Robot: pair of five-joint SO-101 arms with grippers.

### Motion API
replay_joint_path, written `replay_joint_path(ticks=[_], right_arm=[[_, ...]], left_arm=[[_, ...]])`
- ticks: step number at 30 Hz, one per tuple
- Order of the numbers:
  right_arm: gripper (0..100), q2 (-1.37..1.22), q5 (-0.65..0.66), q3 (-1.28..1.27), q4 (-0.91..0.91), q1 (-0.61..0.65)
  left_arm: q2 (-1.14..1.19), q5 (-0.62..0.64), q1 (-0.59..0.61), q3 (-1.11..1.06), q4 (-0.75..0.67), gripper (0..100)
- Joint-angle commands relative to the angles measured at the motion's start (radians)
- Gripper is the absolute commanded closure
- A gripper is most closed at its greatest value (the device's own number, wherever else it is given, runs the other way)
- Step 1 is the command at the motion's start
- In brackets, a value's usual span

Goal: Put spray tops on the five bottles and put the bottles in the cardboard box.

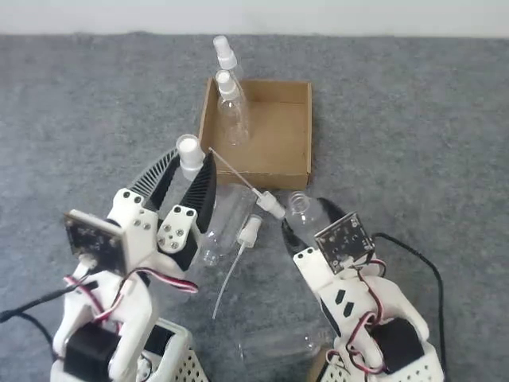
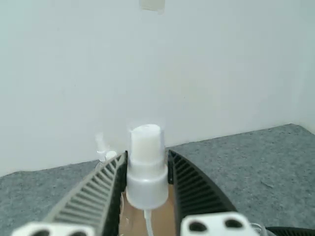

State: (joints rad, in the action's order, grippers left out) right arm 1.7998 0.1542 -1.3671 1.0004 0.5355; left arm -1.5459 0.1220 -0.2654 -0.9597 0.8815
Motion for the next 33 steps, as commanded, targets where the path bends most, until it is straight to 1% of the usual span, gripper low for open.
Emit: replay_joint_path(ticks=[1,4,10,15,19,24,26,27,30,33], right_arm=[[92.9,0.015,0.015,0.000,-0.031,0.028],[92.9,0.015,0.015,-0.038,-0.084,0.048],[92.9,0.015,0.015,-0.100,-0.180,0.050],[92.9,0.015,0.014,-0.103,-0.193,0.058],[92.9,0.015,0.014,-0.118,-0.196,0.114],[92.9,0.015,0.015,-0.163,-0.262,0.136],[92.8,0.015,0.015,-0.184,-0.297,0.136],[92.8,0.015,0.015,-0.193,-0.312,0.136],[92.6,0.015,0.015,-0.215,-0.352,0.136],[92.5,0.015,0.015,-0.232,-0.381,0.137]], left_arm=[[-0.057,0.021,0.003,0.015,-0.037,99],[-0.118,0.054,0.005,0.012,-0.032,99],[-0.206,0.057,0.005,-0.018,-0.037,99],[-0.221,0.057,0.005,-0.021,-0.037,99],[-0.221,0.058,0.005,-0.019,-0.038,99],[-0.221,0.058,0.005,-0.019,-0.038,99],[-0.221,0.060,0.026,-0.019,-0.040,99],[-0.221,0.071,0.044,-0.022,-0.052,99],[-0.221,0.155,0.109,-0.030,-0.072,99],[-0.221,0.201,0.137,-0.033,-0.072,99]])
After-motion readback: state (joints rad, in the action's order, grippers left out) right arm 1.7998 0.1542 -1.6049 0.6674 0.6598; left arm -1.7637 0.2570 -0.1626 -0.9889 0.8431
